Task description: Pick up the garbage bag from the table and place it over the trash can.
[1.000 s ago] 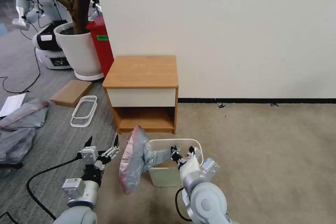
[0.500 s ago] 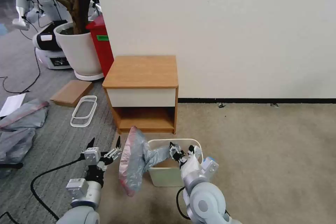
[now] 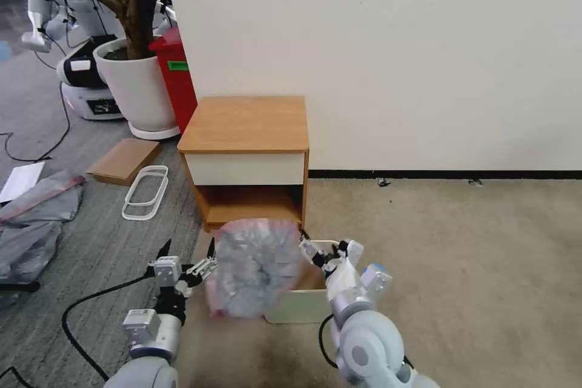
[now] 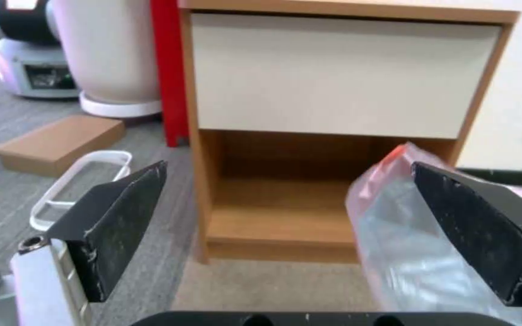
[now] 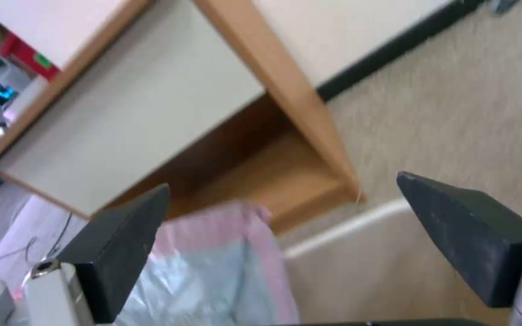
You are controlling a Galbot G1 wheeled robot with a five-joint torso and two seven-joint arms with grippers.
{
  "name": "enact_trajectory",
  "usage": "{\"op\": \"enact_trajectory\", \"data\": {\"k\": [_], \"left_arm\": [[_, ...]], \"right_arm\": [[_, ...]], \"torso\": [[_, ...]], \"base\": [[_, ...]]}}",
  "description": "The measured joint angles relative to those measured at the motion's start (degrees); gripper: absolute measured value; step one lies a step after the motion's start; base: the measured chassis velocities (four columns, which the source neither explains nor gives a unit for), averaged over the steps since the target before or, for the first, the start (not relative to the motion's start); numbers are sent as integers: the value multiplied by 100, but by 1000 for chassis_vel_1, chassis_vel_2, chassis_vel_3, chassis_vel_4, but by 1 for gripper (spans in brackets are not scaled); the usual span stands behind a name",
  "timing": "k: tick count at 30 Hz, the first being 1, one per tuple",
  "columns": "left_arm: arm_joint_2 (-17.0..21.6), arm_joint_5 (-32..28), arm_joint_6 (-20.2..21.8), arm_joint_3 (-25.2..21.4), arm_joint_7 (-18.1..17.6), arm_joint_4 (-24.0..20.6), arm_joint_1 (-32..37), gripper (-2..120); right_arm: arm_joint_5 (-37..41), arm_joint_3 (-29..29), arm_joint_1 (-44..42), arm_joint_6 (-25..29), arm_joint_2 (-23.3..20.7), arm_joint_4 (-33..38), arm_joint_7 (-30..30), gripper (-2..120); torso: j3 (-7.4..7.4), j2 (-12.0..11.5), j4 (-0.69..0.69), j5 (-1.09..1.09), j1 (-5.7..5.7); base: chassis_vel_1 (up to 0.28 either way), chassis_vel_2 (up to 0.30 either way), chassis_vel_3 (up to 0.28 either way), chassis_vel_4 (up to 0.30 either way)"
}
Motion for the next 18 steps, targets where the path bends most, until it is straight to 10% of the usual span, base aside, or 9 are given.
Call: {"op": "enact_trajectory", "data": {"k": [11, 14, 18], "left_arm": [[344, -846, 46, -20, 691, -515, 105, 100], [459, -1394, 419, 34, 965, -722, 157, 100], [615, -1930, 1905, 93, 1015, -920, 144, 100]], "right_arm": [[-51, 339, -116, 22, 13, 344, -2, 97], [-52, 412, -148, 30, 8, 380, -1, 97], [-32, 553, -227, 64, -31, 451, 0, 97]], "torso": [[0, -1, 0, 0, 0], [0, 0, 0, 0, 0], [0, -1, 0, -1, 0]], "base": [[0, 0, 0, 0], [0, 0, 0, 0], [0, 0, 0, 0]]}}
